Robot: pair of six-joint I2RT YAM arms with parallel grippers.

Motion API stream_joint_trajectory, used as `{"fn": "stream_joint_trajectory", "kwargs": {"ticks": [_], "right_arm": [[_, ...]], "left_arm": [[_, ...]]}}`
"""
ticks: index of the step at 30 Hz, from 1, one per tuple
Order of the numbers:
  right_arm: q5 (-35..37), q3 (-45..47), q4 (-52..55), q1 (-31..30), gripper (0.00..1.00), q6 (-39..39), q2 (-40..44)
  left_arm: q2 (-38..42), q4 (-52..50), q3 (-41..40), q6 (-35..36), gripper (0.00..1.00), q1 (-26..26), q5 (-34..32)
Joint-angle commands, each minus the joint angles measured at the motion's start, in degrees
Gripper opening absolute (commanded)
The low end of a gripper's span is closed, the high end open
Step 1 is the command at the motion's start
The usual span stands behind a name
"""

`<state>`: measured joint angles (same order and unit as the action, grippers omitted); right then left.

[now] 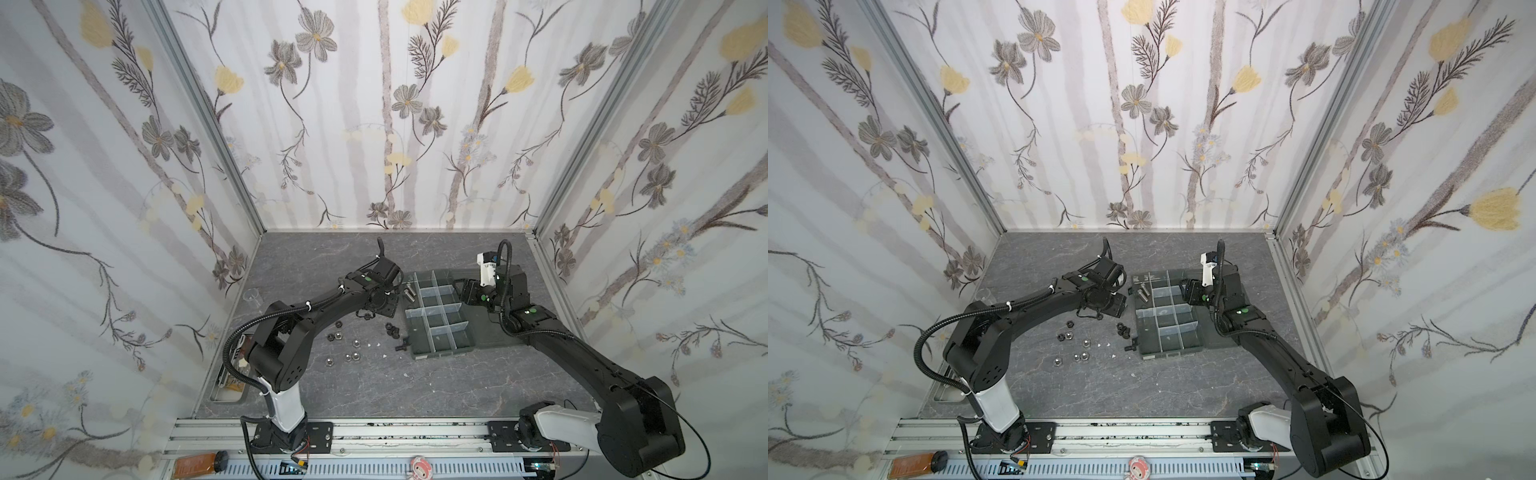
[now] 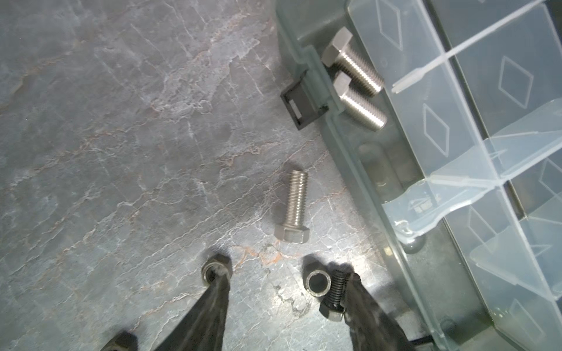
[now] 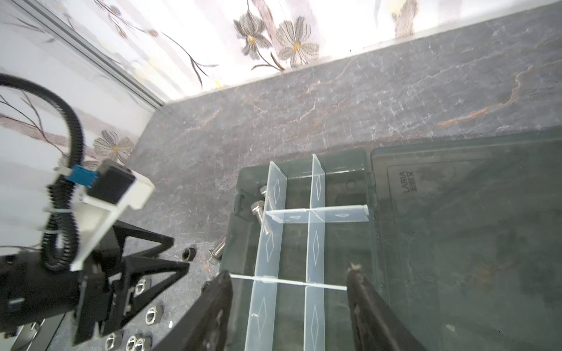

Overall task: Sort the screws and nuts into containers
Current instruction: Place the screw into the container, then pick up the screw at the center of the table.

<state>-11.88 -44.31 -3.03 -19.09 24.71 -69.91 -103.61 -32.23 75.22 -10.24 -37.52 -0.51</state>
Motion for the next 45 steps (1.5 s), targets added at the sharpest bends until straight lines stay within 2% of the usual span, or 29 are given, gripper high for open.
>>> {"fn": "stream_joint_trajectory", "kwargs": {"ticks": [1, 9, 38, 45], "right_arm": [[-1.4, 0.1, -4.5, 0.4, 0.67, 1.8, 0.7], [-1.6, 3.8, -6.8, 1.3, 0.76, 3.0, 2.3], [-2.8, 5.4, -8.7, 1.6, 0.76, 3.0, 3.5], [-2.9, 5.4, -8.6, 1.7, 0.76, 2.9, 3.8]], "left_arm": [[-1.5, -1.9, 1.6, 1.4, 0.61, -0.6, -1.6], [-5.6, -2.6, 3.1, 1.6, 0.59, -0.9, -1.4], [-14.4, -1.7, 7.1, 1.3, 0.46, -0.7, -2.0], [-15.0, -2.0, 7.5, 1.3, 0.38, -0.8, -2.2]]}}
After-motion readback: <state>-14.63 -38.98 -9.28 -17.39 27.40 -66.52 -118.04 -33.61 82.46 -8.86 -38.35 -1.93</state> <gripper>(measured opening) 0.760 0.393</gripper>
